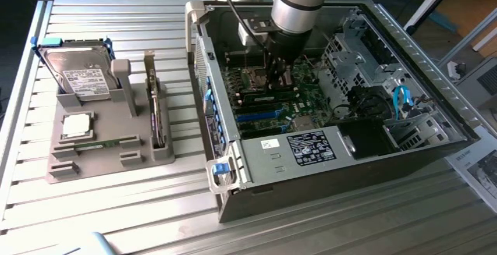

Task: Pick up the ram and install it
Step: 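Press down the ram until it locks into place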

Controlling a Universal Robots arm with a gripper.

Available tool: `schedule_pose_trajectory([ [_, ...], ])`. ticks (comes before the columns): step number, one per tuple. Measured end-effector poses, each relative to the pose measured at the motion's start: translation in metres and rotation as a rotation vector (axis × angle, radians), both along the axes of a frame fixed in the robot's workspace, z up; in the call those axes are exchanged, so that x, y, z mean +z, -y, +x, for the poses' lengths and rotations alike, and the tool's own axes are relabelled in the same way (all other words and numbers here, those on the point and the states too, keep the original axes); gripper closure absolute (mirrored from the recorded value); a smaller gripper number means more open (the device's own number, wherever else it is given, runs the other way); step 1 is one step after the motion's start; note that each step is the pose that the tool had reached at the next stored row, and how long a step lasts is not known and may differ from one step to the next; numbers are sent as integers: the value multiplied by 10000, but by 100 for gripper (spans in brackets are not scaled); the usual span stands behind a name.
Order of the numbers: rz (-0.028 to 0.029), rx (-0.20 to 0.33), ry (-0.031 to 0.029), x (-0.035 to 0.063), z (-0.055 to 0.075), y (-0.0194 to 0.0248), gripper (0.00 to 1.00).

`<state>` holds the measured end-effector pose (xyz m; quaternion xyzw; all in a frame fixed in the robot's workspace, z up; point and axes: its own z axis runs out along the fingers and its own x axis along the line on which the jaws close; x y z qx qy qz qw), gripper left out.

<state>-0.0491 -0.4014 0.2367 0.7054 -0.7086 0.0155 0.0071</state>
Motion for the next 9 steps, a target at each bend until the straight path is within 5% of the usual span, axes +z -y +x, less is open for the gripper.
schedule_pose_trajectory([
  [9,-1,1,-1,-13,0,1,90],
])
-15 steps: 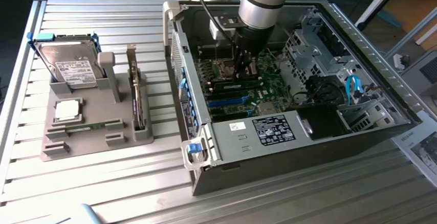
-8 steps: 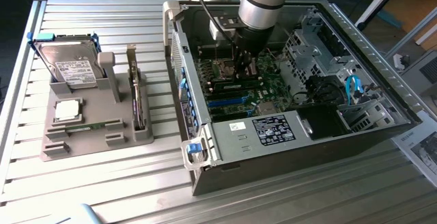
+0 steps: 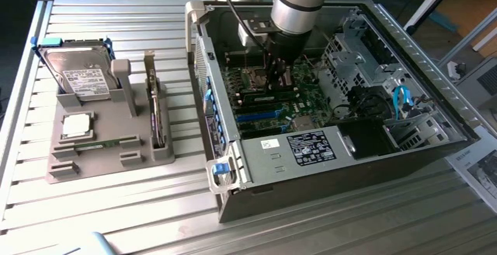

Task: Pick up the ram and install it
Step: 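Press down the ram until it locks into place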

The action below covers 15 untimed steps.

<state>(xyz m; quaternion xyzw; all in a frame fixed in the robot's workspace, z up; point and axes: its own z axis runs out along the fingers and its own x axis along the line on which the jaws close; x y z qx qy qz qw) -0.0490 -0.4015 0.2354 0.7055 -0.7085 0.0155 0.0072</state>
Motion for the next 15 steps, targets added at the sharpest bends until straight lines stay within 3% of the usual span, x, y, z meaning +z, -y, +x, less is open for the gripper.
schedule_pose_trajectory([
  [15,1,0,0,-24,0,0,90],
])
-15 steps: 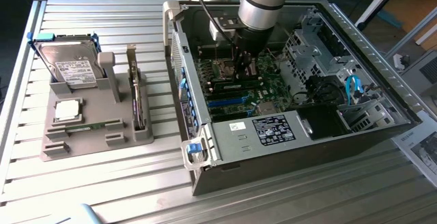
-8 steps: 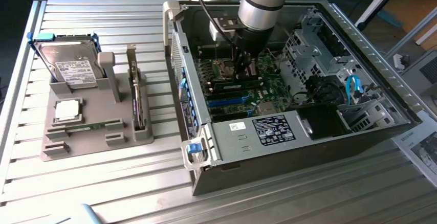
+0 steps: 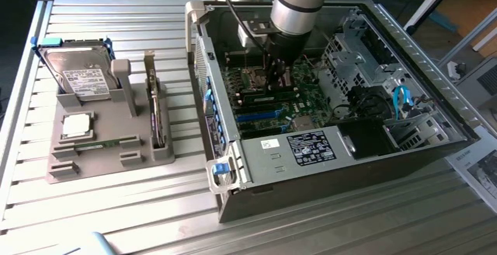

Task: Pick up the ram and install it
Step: 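Press down the ram until it locks into place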

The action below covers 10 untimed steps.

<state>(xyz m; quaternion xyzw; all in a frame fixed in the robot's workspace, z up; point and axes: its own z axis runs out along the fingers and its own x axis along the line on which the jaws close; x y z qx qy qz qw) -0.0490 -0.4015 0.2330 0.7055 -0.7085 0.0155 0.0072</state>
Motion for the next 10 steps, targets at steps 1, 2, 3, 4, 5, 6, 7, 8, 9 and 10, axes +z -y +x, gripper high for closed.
schedule_pose_trajectory([
  [1,0,0,0,-2,0,0,90],
  [2,0,0,0,-4,0,0,90],
  [3,0,0,0,-6,0,0,90],
  [4,-1,0,-1,-6,0,0,90],
  [5,-1,-1,-1,-8,0,0,90],
  [6,-1,0,-1,-9,0,0,90],
  [7,-1,0,-1,-11,0,0,90],
  [8,-1,0,-1,-13,0,0,90],
  [9,-1,0,0,-14,0,0,90],
  [10,0,0,0,-16,0,0,90],
])
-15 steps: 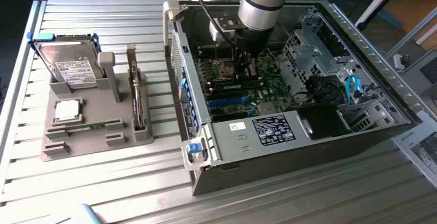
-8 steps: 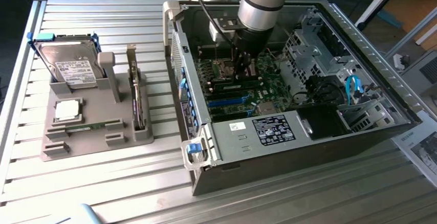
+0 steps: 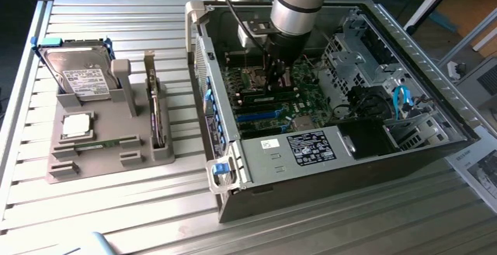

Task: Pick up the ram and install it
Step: 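Press down the ram until it locks into place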

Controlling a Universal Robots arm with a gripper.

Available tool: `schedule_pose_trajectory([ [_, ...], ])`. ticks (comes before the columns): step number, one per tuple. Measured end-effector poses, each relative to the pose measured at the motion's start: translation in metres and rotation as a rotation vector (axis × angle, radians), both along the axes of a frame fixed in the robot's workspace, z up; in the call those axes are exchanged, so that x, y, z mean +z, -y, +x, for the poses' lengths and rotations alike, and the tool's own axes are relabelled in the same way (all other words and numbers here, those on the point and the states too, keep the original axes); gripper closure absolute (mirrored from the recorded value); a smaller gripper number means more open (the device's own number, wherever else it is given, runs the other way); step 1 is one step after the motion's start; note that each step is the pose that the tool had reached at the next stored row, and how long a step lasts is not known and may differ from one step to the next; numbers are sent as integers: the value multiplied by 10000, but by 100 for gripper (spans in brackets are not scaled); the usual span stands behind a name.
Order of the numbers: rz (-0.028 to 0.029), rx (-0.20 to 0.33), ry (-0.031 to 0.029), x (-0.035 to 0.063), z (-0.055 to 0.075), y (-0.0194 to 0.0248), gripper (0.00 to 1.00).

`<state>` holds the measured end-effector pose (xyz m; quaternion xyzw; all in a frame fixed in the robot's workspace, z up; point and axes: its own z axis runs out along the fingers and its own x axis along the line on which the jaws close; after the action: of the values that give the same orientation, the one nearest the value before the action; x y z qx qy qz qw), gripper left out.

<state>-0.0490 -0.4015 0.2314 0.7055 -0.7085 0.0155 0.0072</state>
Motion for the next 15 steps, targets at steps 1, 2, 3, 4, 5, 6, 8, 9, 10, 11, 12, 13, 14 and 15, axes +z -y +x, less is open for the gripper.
schedule_pose_trajectory([
  [1,0,0,0,0,0,0,90],
  [2,0,0,0,-1,0,0,90],
  [3,5,0,2,4,0,0,90],
  [4,13,0,8,18,1,-1,90],
  [5,1,0,1,43,0,0,90],
  [6,2,0,1,61,0,0,90],
  [8,1,0,1,104,0,0,90],
  [9,1,0,0,128,0,0,90],
  [10,1,0,0,150,0,0,90],
  [11,1,0,0,161,0,0,90],
  [12,1,0,0,170,0,0,90],
  [13,2,0,1,169,0,0,90],
  [14,2,0,1,169,0,0,90],
  [15,2,0,1,170,0,0,90],
])
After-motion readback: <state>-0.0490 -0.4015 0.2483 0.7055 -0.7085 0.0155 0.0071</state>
